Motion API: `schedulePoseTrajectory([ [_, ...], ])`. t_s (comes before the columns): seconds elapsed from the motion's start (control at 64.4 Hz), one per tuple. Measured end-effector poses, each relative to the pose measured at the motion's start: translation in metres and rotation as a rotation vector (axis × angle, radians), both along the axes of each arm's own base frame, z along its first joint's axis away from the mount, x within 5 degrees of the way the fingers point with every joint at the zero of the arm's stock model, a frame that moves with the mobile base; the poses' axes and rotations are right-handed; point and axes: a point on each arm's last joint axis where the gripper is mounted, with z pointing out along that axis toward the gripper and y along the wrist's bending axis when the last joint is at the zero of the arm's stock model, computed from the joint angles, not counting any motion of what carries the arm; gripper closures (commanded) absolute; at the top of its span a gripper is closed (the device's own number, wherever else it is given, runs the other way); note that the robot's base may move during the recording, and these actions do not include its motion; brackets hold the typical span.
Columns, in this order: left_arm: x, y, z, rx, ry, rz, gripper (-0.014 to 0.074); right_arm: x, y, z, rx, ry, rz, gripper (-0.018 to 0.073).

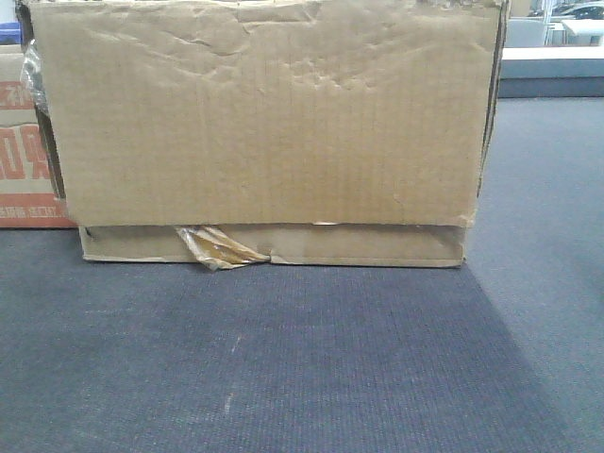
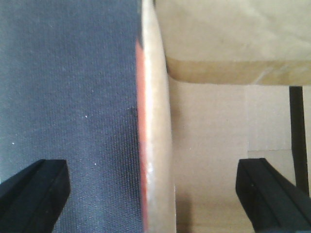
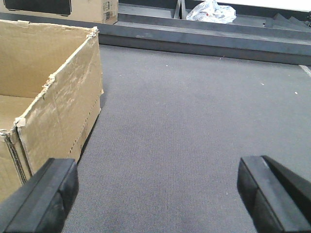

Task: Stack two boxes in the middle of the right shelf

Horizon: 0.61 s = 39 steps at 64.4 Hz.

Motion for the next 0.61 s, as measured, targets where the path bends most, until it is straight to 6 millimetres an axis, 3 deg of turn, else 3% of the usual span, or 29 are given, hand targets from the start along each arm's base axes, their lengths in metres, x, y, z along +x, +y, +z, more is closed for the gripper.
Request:
schedulePoseTrajectory([
  [0.093,0.0002,0.0,-0.0009,-0.001,0.003,0.0,0.0188,0.0,0.0,0.0,0.0,0.0,0.0,-0.001],
  [0.202,0.0002,0.0,-0.0009,-0.001,0.003,0.0,0.0477,0.0,0.0,0.0,0.0,0.0,0.0,-0.001],
  [0.311,-0.0001,0.001,-0.001,0.011,0.007,0.0,0.0707,0.0,0.0,0.0,0.0,0.0,0.0,-0.001],
  [0.606,-0.0019,0.001,0.0028,0.015,0.008,0.0,0.0707,0.0,0.0,0.0,0.0,0.0,0.0,-0.001],
])
